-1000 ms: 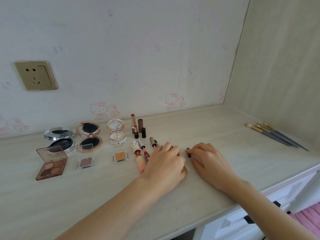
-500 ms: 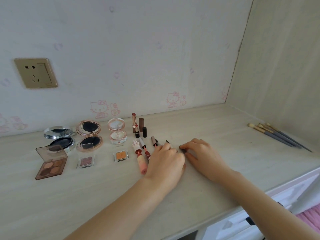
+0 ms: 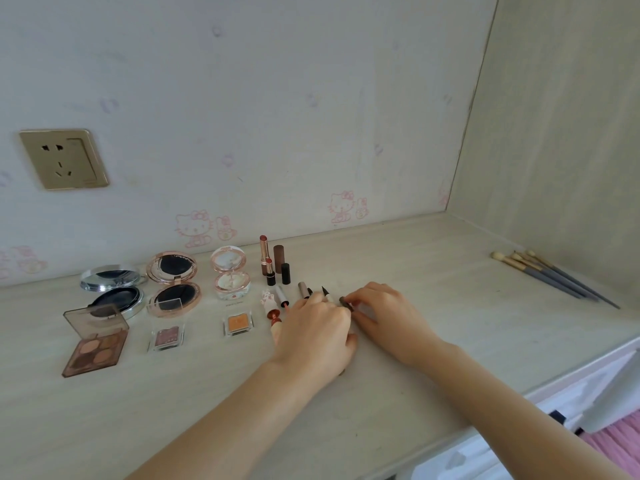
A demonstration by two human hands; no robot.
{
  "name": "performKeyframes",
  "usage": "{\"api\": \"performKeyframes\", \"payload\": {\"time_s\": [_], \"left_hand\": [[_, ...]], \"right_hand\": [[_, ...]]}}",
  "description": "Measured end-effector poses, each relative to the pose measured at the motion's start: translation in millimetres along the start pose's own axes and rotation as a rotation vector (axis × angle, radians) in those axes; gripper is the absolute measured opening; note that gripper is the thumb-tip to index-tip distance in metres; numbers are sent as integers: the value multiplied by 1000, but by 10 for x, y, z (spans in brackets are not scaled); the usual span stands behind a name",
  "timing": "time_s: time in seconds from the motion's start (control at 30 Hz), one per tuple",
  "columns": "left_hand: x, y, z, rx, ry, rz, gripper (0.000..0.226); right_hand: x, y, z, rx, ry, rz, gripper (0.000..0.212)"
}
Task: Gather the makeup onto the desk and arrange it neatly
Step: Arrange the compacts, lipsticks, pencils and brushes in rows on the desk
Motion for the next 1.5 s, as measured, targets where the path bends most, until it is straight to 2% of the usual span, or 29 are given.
{"api": "performKeyframes", "payload": {"time_s": [0.33, 0.47, 0.87, 1.1, 1.27, 1.4, 1.5], "left_hand": [[-26, 35, -29, 130, 17, -27, 26], [-104, -40, -214, 146, -53, -6, 28], [-765, -610, -1169, 162, -296, 102, 29], [-1285, -978, -1591, 237, -291, 229, 30], [-1690, -1218, -1810, 326, -205, 288, 34], [-1980, -1388, -1828, 533, 18, 230, 31], [-2160, -1531, -1828, 581, 162, 208, 27]], "right_hand": [[241, 184, -229, 63, -23, 11, 33], [464, 342, -426, 146, -54, -9, 35], [1121, 858, -1625, 275, -295, 32, 36], [1133, 1121, -2372, 344, -434, 52, 36], [980, 1238, -3001, 318, -594, 101, 26], [854, 1305, -3360, 318, -706, 107, 36], [786, 1291, -3501, 337, -764, 162, 31]]}}
Point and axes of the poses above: each hand's wrist, its own x-axis away from the middle knuckle, its own y-axis out of the back of the hand, z = x × y, the point moved 9 cm from there along -x, towards the middle knuckle, and after that the axes turned 12 degrees about x, right-handed, at the moved point
